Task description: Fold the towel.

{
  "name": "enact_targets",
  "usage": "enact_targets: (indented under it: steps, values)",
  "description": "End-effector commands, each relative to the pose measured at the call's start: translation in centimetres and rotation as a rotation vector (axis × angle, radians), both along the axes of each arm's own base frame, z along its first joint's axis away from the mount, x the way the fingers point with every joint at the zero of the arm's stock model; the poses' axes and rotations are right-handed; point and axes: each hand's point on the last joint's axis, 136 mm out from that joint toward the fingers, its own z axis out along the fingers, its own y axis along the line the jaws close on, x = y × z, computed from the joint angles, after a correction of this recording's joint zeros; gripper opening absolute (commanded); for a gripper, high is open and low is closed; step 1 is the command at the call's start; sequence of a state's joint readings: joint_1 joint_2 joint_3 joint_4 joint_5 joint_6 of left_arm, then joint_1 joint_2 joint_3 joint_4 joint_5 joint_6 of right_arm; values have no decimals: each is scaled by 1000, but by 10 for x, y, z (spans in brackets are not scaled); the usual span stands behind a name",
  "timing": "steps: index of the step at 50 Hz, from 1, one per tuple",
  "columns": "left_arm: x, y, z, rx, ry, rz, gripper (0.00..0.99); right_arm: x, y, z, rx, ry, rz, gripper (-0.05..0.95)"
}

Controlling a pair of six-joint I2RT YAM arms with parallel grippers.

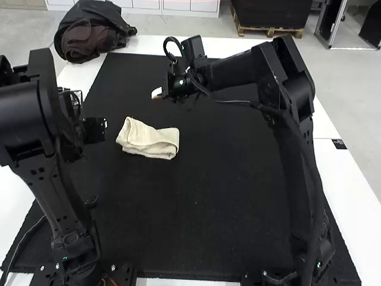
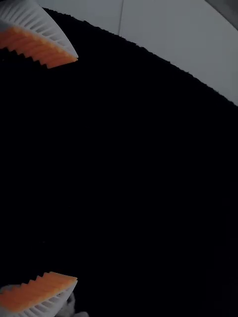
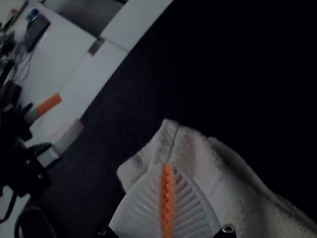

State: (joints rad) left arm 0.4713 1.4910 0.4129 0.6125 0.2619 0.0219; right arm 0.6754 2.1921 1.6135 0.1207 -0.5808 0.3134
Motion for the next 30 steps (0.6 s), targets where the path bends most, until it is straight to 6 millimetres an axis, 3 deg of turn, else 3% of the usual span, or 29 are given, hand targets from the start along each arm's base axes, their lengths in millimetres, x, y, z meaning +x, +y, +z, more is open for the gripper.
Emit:
enact_targets:
  steps: [1,14,30]
  values:
    - [2,0,15,28,-40,-11,969,-33,18,-2,25,-2,94,-28]
    - [2,0,15,27,-42,-10,969,-46,35,-28,35,0,130,-28]
    - [2,-1,23,29,-61,-12,969,-37,42,-52,64,6,114,-28]
